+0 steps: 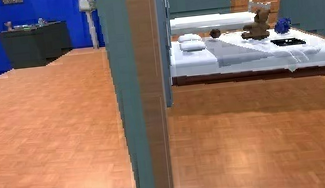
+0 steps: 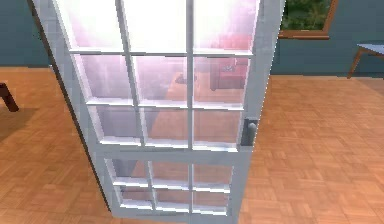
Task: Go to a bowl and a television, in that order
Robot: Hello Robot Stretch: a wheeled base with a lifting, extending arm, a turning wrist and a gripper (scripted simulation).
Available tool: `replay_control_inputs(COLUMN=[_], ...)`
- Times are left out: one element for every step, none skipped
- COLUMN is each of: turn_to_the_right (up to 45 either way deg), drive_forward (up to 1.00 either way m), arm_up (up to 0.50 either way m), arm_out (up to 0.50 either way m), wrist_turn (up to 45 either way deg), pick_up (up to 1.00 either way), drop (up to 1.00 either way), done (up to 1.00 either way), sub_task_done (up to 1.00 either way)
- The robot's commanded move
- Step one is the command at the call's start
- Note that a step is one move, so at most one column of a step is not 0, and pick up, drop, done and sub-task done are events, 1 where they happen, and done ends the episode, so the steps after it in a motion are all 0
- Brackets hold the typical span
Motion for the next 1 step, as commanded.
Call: replay_control_inputs(turn_to_the_right=[0.0], drive_forward=[0.0], arm_up=[0.0], arm_out=[0.0], wrist_turn=[0.0], pick_up=[0.0], drop=[0.0], done=[1.0], sub_task_done=[0.0])
